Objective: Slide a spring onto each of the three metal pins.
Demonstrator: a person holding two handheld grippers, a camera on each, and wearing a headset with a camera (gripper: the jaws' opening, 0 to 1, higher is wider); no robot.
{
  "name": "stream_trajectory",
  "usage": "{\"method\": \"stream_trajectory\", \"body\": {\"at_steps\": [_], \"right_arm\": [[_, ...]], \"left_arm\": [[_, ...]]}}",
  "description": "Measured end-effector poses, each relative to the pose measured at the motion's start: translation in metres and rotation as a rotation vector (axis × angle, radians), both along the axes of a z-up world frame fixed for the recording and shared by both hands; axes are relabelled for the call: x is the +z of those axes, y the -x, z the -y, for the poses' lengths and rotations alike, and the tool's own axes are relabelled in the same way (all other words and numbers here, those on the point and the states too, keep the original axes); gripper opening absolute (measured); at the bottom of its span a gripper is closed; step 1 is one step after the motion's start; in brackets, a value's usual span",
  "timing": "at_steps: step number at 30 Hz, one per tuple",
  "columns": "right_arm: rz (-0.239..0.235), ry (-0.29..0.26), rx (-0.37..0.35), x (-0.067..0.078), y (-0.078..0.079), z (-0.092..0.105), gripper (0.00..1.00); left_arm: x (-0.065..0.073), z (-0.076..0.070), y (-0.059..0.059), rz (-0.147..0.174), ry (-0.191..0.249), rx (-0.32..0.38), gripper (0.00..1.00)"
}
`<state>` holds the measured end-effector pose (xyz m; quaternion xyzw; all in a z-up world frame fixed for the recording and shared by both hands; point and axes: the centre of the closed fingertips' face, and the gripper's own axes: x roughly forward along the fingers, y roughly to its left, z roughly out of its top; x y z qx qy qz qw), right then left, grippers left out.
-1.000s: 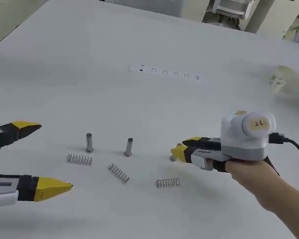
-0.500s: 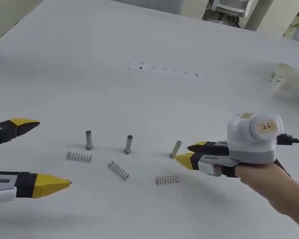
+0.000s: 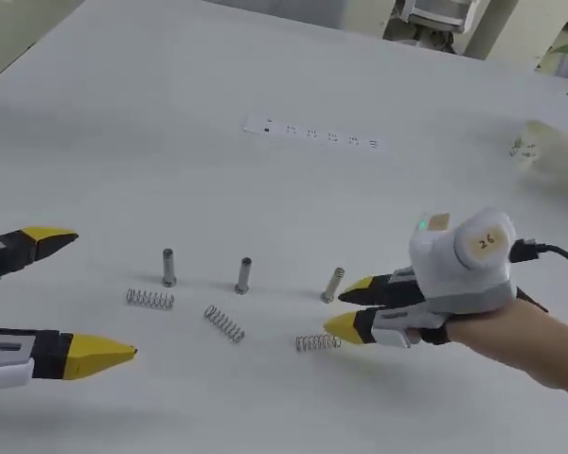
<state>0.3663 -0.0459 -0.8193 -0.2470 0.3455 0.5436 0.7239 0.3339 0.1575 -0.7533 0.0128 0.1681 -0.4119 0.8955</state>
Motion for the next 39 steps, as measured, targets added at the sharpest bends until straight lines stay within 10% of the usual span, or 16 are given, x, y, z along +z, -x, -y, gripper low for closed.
{"method": "stream_trajectory", "body": {"at_steps": [20,39], "right_arm": [[0.07,0.214,0.371,-0.022,0.019,-0.006,0.22],[0.054,0.323,0.439,-0.043,0.014,0.003,0.09]], "left_arm": [[-0.002,-0.004,0.001,0.0,0.004,0.008,0.92],[-0.005,-0.007,0.003,-0.006,-0.016,-0.002,0.92]]}}
